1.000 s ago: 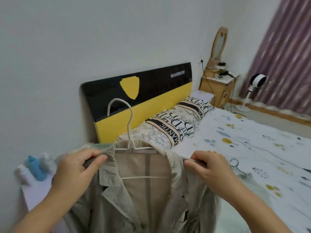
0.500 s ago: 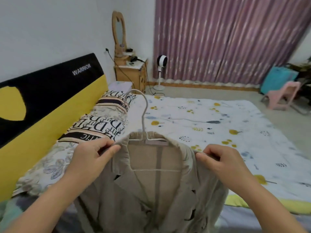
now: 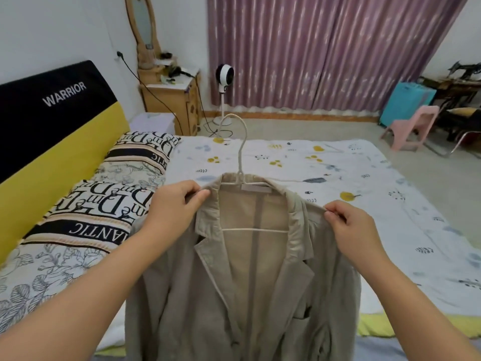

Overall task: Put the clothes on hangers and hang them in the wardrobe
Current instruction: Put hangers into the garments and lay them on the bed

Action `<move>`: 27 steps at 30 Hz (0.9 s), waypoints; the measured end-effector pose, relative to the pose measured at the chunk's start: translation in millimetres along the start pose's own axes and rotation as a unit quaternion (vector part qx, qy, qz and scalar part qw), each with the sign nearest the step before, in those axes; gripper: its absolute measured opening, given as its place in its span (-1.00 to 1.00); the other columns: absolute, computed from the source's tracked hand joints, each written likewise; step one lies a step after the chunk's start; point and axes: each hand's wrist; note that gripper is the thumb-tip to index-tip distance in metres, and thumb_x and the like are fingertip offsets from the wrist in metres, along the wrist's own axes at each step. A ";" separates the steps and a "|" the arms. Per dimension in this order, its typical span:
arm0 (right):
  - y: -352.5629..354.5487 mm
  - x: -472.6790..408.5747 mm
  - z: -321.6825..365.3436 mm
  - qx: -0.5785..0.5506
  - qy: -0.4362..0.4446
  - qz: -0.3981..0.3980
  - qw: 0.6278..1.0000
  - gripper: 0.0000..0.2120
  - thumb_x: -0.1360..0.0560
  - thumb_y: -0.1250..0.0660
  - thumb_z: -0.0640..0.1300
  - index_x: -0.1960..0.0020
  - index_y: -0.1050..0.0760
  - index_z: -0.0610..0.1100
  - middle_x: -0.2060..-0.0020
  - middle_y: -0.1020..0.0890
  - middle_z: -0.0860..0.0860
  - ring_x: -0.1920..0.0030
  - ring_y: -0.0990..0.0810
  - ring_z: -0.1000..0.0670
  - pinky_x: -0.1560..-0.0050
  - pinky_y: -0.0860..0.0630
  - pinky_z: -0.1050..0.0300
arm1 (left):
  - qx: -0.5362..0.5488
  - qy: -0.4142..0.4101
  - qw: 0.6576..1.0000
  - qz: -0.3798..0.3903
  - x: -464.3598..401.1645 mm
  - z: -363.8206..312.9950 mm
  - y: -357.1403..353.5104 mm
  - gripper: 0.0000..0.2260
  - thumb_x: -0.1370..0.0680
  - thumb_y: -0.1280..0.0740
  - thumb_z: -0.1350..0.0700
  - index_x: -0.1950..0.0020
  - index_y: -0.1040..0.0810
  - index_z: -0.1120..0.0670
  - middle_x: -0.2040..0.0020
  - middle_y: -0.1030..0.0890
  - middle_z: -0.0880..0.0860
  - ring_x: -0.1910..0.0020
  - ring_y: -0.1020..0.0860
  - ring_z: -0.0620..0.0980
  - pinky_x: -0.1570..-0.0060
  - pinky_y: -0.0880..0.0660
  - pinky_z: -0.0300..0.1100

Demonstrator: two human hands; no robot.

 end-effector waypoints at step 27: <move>-356.8 -229.9 -327.6 0.316 -0.158 0.238 0.905 -0.49 -0.59 -0.09 0.06 -0.50 -0.11 -0.04 -0.48 -0.11 -0.20 -0.49 -0.05 -0.17 -0.38 -0.10 -0.28 | -0.272 0.268 0.838 0.390 -15.5 281.8 -400.6 -0.39 -0.62 0.01 -0.14 -0.52 0.25 0.04 -0.54 0.23 0.05 -0.52 0.19 0.06 -0.46 0.14 0.06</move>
Point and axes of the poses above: each hand's wrist, its own x-axis away from the middle knuckle, its own y-axis out of the back of the hand, z = x × y
